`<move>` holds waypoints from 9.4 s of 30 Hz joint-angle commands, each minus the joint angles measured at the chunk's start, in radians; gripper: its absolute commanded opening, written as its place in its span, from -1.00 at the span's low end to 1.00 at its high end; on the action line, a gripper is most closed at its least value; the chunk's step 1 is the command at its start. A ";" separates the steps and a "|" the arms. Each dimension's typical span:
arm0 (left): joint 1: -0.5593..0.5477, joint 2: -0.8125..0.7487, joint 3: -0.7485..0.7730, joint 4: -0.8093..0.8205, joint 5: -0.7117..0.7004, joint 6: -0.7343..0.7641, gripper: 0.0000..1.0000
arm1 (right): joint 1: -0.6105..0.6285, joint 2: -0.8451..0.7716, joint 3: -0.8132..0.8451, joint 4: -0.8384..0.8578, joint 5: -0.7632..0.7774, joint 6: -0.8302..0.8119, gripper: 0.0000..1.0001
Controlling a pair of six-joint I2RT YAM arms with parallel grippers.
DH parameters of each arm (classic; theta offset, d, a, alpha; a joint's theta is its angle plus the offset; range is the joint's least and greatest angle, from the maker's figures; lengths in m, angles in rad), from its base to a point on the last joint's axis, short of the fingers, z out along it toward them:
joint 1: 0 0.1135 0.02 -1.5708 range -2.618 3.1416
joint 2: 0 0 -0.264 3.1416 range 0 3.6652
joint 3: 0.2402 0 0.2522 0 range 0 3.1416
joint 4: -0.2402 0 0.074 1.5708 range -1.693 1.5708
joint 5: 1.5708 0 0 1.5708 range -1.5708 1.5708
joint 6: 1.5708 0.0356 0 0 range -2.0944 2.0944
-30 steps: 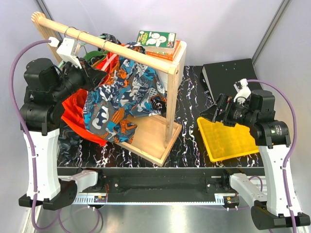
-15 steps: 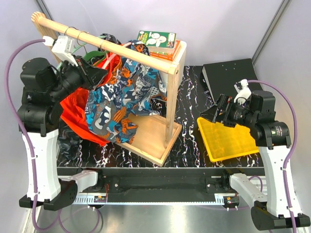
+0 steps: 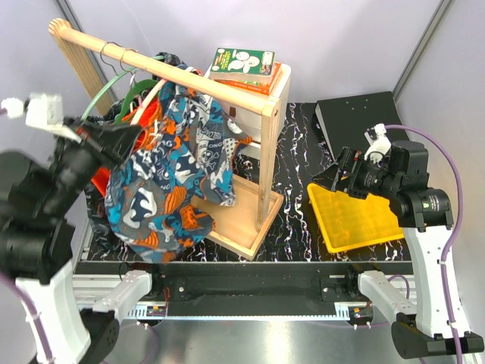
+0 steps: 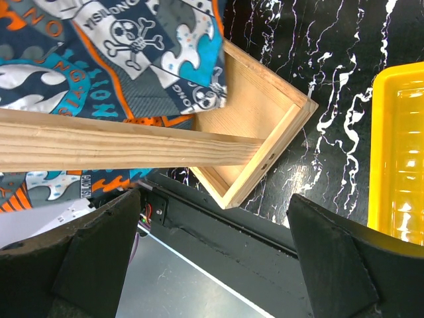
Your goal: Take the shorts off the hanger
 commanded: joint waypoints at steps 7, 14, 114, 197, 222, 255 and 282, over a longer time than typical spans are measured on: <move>0.004 -0.205 -0.360 0.374 0.110 -0.120 -1.00 | 0.006 0.007 0.005 0.023 0.004 0.004 1.00; 0.004 -0.247 -0.655 0.615 0.220 -0.281 -1.00 | 0.005 0.023 -0.001 0.060 -0.007 0.036 1.00; -0.183 -0.103 -0.710 0.707 0.280 -0.406 -1.00 | 0.089 0.480 -0.004 0.345 0.472 0.145 -1.00; -0.370 0.318 -0.747 1.525 0.036 -0.220 -1.00 | 0.339 0.477 0.169 0.391 0.131 0.191 -1.00; -0.370 -0.253 -0.790 0.687 0.139 -0.274 -1.00 | 0.263 0.424 0.097 0.334 0.315 0.161 -1.00; -0.540 0.058 -0.508 0.888 0.047 -0.444 -1.00 | 0.249 0.369 0.122 0.314 0.299 0.184 -1.00; -0.641 0.151 -0.511 0.887 -0.027 -0.416 -1.00 | 0.249 0.343 0.123 0.293 0.308 0.193 -1.00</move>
